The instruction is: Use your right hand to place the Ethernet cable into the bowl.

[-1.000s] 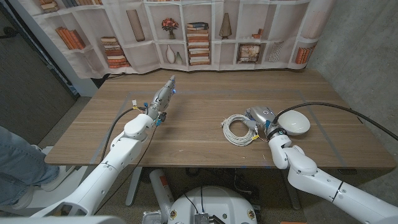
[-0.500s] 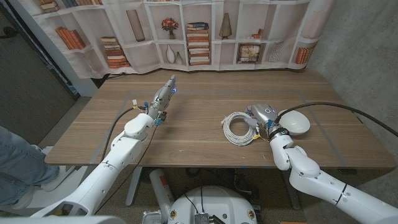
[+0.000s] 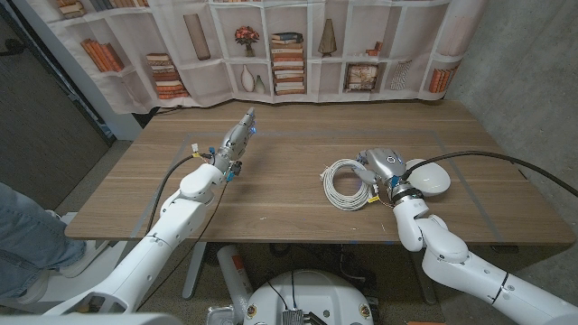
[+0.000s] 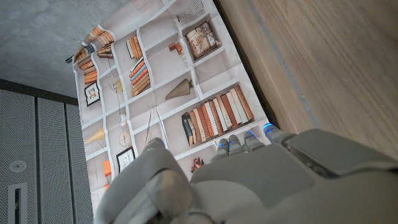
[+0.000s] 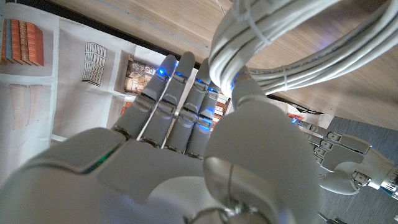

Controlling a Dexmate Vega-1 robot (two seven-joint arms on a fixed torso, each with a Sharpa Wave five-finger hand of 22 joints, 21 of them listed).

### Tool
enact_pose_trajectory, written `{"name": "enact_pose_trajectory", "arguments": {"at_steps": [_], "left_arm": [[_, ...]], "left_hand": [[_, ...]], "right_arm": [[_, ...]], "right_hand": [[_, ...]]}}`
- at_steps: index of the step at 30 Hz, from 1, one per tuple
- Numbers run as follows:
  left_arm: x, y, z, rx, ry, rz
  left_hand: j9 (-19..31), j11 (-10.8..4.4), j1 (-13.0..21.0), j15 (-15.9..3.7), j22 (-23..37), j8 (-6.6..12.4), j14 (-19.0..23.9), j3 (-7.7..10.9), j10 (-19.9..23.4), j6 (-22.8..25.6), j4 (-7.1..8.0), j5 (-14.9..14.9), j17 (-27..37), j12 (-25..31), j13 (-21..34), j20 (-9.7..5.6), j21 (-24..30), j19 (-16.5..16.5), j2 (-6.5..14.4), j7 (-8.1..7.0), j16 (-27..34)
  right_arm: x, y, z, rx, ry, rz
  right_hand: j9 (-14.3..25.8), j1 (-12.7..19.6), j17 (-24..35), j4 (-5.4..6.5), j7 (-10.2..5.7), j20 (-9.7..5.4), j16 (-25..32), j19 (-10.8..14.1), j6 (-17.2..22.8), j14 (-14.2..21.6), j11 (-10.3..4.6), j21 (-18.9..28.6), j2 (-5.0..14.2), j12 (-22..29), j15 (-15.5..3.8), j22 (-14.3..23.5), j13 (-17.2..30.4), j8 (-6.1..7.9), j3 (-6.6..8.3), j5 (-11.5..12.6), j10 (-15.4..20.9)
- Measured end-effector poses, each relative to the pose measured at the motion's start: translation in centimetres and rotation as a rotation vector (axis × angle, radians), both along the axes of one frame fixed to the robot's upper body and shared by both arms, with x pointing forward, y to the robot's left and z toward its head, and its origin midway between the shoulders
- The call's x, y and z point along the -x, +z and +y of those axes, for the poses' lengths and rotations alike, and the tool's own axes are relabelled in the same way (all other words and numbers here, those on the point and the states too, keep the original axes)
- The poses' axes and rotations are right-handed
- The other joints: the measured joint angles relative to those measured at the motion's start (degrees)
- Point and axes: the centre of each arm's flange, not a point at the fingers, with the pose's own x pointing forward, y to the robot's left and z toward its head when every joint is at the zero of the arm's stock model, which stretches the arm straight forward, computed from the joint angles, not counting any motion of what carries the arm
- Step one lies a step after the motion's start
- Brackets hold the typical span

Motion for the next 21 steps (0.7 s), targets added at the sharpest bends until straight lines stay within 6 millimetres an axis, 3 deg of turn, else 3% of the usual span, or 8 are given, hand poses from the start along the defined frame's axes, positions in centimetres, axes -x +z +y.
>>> {"name": "enact_pose_trajectory", "arguments": {"at_steps": [21], "left_arm": [[0.1,0.7,0.1,-0.01,-0.004,-0.013]], "left_hand": [[0.0,0.0,0.22,0.0,0.0,0.0,0.0,-0.25,0.0,0.0,-0.24,-0.26,-0.01,0.0,0.0,0.0,-0.4,0.0,0.22,0.0,0.0]], "right_arm": [[1.6,1.1,0.3,-0.013,0.012,-0.075]], "right_hand": [[0.85,0.35,0.1,0.21,-0.1,0.0,0.0,0.0,0.69,0.6,-0.25,0.44,-0.35,0.55,-0.2,0.27,0.56,0.82,-0.13,-0.22,1.17]]}}
